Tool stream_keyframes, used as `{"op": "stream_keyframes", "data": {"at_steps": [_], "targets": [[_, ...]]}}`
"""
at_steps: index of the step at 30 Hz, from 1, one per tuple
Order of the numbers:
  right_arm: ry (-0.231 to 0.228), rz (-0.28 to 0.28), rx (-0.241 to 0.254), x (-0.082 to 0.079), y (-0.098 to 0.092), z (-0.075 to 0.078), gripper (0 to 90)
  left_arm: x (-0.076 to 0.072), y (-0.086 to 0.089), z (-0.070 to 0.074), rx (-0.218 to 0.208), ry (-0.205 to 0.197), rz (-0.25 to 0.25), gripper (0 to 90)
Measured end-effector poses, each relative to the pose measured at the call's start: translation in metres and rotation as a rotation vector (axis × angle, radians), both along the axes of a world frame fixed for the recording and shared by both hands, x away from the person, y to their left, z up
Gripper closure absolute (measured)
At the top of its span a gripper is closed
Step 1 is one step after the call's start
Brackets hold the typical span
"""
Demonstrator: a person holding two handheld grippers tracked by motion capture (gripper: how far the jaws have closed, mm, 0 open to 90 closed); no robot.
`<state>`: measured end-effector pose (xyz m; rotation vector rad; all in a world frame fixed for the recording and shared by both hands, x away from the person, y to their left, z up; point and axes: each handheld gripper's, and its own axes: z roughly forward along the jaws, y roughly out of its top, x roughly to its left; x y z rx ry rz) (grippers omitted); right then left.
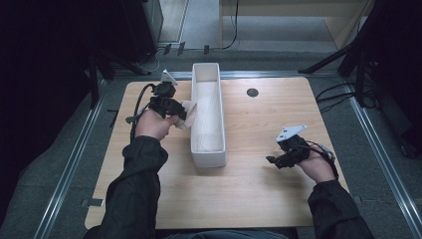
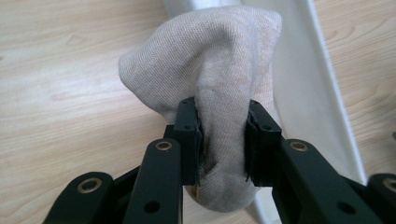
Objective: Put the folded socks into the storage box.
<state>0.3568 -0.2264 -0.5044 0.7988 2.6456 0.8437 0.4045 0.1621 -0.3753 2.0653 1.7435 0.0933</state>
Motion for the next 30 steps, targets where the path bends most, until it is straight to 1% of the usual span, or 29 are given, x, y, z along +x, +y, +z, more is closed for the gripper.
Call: {"op": "stream_keyframes", "data": {"at_steps": [4, 6, 10, 12, 15, 21, 25, 27, 30], "targets": [[0.003, -0.001, 0.0, 0.0, -0.001, 0.0, 24.5, 0.002, -0.014, 0.002, 0.0, -0.018, -0.022, 69.9], [0.002, 0.001, 0.001, 0.0, -0.001, 0.0, 24.5, 0.002, -0.021, 0.001, -0.003, -0.02, -0.031, 69.9], [0.002, 0.001, 0.002, 0.0, -0.001, 0.0, 24.5, 0.003, -0.034, -0.003, -0.002, -0.006, -0.048, 69.9], [0.001, 0.001, 0.001, 0.0, -0.001, 0.0, 24.5, 0.004, -0.036, -0.005, -0.001, -0.003, -0.051, 69.8], [0.001, 0.004, 0.0, 0.0, -0.002, 0.0, 24.5, 0.004, -0.046, -0.012, -0.001, 0.014, -0.057, 69.7], [0.0, 0.004, 0.0, 0.0, -0.002, 0.0, 24.5, -0.001, -0.058, -0.028, 0.009, 0.044, -0.071, 69.7], [0.002, 0.007, -0.001, -0.001, -0.002, 0.0, 24.5, -0.008, -0.061, -0.039, 0.006, 0.053, -0.077, 69.3], [0.003, 0.006, -0.003, 0.0, -0.002, 0.0, 24.5, -0.012, -0.063, -0.045, -0.002, 0.053, -0.068, 69.2], [0.005, 0.003, -0.001, -0.001, -0.001, 0.0, 24.5, -0.018, -0.064, -0.053, 0.0, 0.069, -0.063, 69.2]]}}
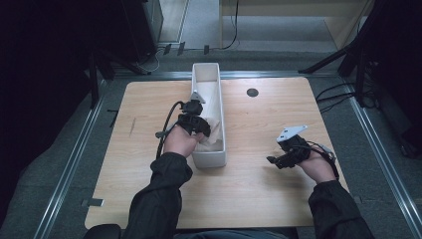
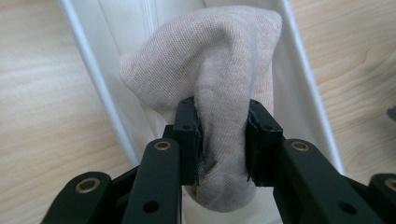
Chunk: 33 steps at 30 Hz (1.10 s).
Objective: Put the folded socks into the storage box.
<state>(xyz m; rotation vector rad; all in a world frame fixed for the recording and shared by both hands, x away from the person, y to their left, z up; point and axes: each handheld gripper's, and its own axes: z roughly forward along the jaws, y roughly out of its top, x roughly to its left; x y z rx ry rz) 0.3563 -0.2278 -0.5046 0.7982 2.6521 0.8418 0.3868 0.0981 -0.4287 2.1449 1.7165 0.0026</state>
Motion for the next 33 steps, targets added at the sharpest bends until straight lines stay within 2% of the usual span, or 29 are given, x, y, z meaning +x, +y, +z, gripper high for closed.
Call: {"op": "stream_keyframes", "data": {"at_steps": [8, 10, 20, 27, 33], "targets": [[0.002, 0.002, -0.003, 0.0, 0.0, 0.0, 24.5, -0.008, -0.003, -0.015, 0.023, 0.041, -0.017, 68.2], [0.003, 0.002, -0.005, 0.0, 0.0, -0.001, 24.5, -0.009, -0.004, -0.017, 0.012, 0.04, -0.02, 68.2], [0.007, 0.006, -0.006, -0.001, 0.001, -0.001, 24.5, -0.016, -0.011, -0.014, 0.053, 0.028, -0.031, 67.5], [0.008, 0.01, -0.011, -0.001, 0.001, -0.001, 24.5, -0.015, -0.009, -0.019, 0.062, 0.064, -0.024, 67.5], [0.008, 0.009, -0.012, -0.001, 0.001, -0.001, 24.5, -0.016, -0.009, -0.021, 0.06, 0.07, -0.014, 64.3]]}}
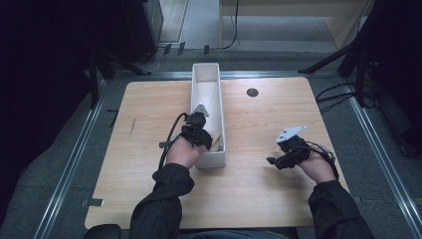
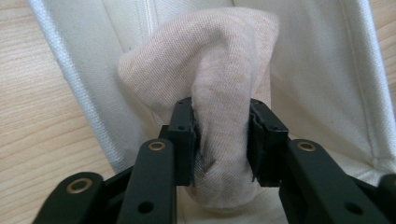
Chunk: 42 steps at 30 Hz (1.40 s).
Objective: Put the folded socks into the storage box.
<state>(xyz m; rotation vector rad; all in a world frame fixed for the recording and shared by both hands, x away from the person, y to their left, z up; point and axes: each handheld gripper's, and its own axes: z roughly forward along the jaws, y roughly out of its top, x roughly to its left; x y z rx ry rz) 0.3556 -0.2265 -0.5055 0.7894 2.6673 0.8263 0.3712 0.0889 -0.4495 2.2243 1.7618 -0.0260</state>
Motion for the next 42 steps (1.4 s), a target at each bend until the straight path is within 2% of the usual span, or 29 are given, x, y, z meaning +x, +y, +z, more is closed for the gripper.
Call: {"op": "stream_keyframes", "data": {"at_steps": [3, 5, 10, 13, 16, 20, 23, 26, 30, 34, 38, 42], "targets": [[0.0, 0.001, -0.001, 0.0, 0.0, 0.0, 24.5, 0.001, 0.001, 0.001, -0.034, 0.018, -0.013, 57.7], [-0.001, 0.001, -0.002, 0.0, 0.0, 0.0, 24.5, 0.001, 0.0, 0.003, -0.031, 0.028, -0.023, 54.5], [0.0, 0.001, -0.005, 0.0, 0.0, 0.0, 24.5, 0.001, 0.001, 0.01, -0.03, -0.009, -0.028, 50.0], [0.0, 0.002, -0.005, 0.0, -0.001, 0.0, 24.5, 0.0, 0.004, 0.014, -0.03, -0.029, -0.033, 54.6], [0.001, 0.0, -0.005, 0.0, 0.0, 0.0, 24.5, -0.002, 0.005, 0.017, -0.033, -0.035, -0.036, 63.3], [-0.002, 0.003, -0.006, 0.0, 0.0, 0.0, 24.5, -0.011, 0.007, 0.023, -0.041, -0.054, -0.048, 72.3], [-0.004, 0.002, -0.005, 0.0, 0.0, 0.0, 24.5, -0.016, 0.008, 0.026, -0.04, -0.051, -0.063, 75.6], [-0.003, 0.005, -0.006, 0.0, 0.0, 0.0, 24.5, -0.016, 0.008, 0.021, -0.047, -0.044, -0.065, 78.6], [-0.004, 0.004, -0.005, 0.0, 0.0, 0.0, 24.5, -0.015, 0.006, 0.009, -0.052, -0.024, -0.066, 83.1], [-0.004, 0.006, -0.005, 0.0, 0.0, 0.0, 24.6, -0.013, 0.002, -0.002, -0.041, -0.006, -0.082, 87.6], [-0.004, 0.008, -0.004, 0.0, 0.0, 0.0, 24.6, -0.011, -0.003, -0.005, -0.014, -0.003, -0.08, 87.9], [-0.001, 0.007, -0.005, 0.0, 0.0, 0.0, 24.8, -0.01, -0.003, -0.006, -0.019, -0.004, -0.074, 86.0]]}}
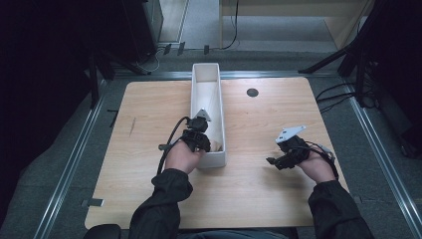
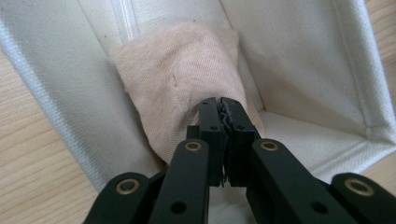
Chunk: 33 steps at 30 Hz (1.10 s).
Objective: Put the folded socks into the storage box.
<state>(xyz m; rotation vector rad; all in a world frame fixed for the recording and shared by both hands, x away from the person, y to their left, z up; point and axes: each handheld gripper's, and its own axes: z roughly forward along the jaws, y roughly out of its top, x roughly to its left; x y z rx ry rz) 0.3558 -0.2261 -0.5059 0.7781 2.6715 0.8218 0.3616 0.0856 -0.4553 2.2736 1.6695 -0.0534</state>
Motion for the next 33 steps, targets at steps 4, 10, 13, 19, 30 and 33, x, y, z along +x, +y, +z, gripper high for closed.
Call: {"op": "stream_keyframes", "data": {"at_steps": [4, 10, 13, 19, 30, 33], "targets": [[0.0, 0.006, 0.001, 0.0, 0.0, 0.0, 24.8, 0.001, -0.005, -0.003, 0.025, -0.023, -0.013, 85.3], [-0.002, 0.011, 0.001, 0.0, 0.001, 0.0, 24.9, 0.0, -0.008, -0.006, 0.052, -0.033, -0.049, 88.6], [-0.002, 0.013, -0.002, 0.0, 0.001, 0.0, 24.9, -0.001, -0.01, -0.009, 0.069, -0.04, -0.066, 88.6], [0.002, 0.015, -0.006, -0.001, 0.001, -0.001, 24.9, -0.002, -0.012, -0.01, 0.081, -0.049, -0.082, 88.6], [-0.006, 0.02, -0.015, -0.001, 0.002, 0.0, 25.0, -0.001, -0.009, -0.007, 0.029, -0.026, -0.061, 75.8], [-0.006, 0.021, -0.015, -0.001, 0.002, 0.0, 25.0, -0.001, -0.005, 0.0, -0.009, -0.014, -0.043, 65.3]]}}
